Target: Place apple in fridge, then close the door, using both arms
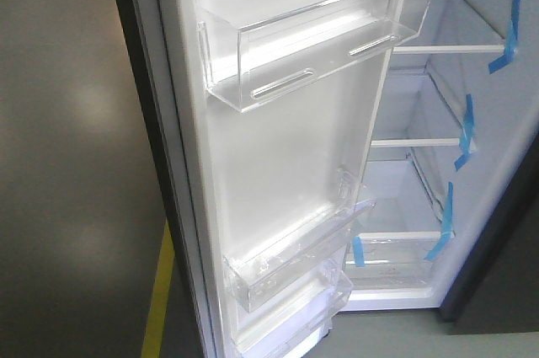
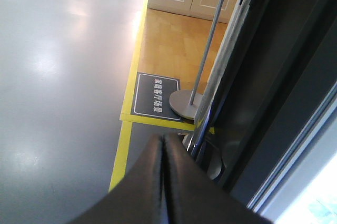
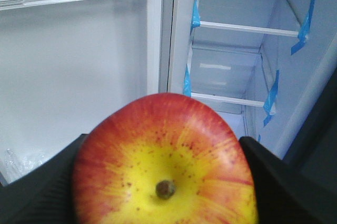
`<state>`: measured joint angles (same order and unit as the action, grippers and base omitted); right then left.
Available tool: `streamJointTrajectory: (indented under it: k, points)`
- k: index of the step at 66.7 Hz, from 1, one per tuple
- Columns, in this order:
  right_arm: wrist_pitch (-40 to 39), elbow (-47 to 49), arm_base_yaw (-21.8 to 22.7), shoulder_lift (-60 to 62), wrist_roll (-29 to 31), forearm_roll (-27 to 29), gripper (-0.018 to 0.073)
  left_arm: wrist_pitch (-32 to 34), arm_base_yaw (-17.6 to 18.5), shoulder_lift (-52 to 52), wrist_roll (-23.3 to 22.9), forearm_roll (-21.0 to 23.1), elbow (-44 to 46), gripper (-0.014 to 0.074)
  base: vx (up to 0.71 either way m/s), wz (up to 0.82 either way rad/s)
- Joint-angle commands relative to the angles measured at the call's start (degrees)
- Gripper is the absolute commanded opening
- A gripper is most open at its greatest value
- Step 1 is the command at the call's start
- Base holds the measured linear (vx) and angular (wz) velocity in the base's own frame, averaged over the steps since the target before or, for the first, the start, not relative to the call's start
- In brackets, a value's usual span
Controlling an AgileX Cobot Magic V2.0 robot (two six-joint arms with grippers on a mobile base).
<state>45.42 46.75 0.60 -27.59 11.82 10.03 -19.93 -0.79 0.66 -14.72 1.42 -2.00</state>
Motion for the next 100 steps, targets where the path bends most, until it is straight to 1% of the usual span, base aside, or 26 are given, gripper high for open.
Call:
streamJointTrajectory:
  k: [1,100]
  points:
    - [-5.06,1.33,-0.13,-0.42,-0.06,0.57,0.0176,4.42,0.14,0.89,-0.01,0.03,-1.03,-0.0006,0.0,0.0]
    - [-4.97,1.33,-0.13,-0.42,-0.06,0.57,0.0176,4.42,0.14,0.89,-0.01,0.03,-1.03,-0.0006,0.0,0.0]
